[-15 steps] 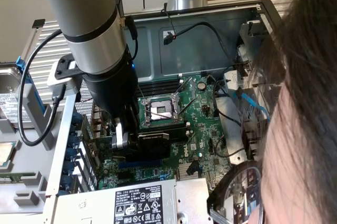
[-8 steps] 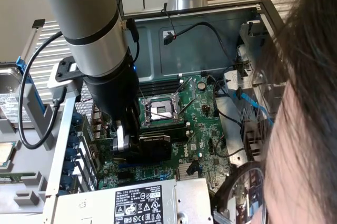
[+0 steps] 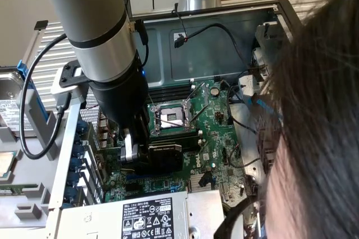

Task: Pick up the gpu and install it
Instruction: 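Insert the gpu into the slot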

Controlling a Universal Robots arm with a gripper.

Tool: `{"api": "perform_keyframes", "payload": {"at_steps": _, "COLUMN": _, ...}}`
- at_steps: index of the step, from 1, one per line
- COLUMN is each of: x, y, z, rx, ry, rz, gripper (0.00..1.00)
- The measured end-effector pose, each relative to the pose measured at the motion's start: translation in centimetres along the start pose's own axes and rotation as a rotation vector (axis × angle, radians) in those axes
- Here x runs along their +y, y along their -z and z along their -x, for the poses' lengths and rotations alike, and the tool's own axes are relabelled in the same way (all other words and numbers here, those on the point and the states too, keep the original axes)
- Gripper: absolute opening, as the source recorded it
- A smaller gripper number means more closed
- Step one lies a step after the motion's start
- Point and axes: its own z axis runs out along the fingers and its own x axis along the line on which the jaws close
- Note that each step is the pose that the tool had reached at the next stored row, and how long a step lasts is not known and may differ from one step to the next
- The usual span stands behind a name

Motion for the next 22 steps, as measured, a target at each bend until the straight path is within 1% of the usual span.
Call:
{"api": "perform_keyframes", "payload": {"at_steps": 3, "x": 0.02, "y": 0.0, "z": 0.0, "rx": -0.0001, "ry": 0.0, "rz": -0.0008, "gripper": 0.27}}
{"api": "perform_keyframes", "payload": {"at_steps": 8, "x": 0.01, "y": 0.0, "z": 0.0, "rx": -0.0016, "ry": 0.009, "rz": -0.0067, "gripper": 0.27}}
{"api": "perform_keyframes", "payload": {"at_steps": 10, "x": 0.02, "y": 0.0, "z": 0.0, "rx": -0.0027, "ry": 0.016, "rz": -0.0077, "gripper": 0.27}}
{"api": "perform_keyframes", "payload": {"at_steps": 13, "x": 0.02, "y": 0.01, "z": 0.01, "rx": -0.0042, "ry": 0.025, "rz": -0.0142, "gripper": 0.27}}
{"api": "perform_keyframes", "payload": {"at_steps": 22, "x": 0.03, "y": 0.01, "z": 0.08, "rx": -0.0043, "ry": 0.026, "rz": -0.0146, "gripper": 0.27}}
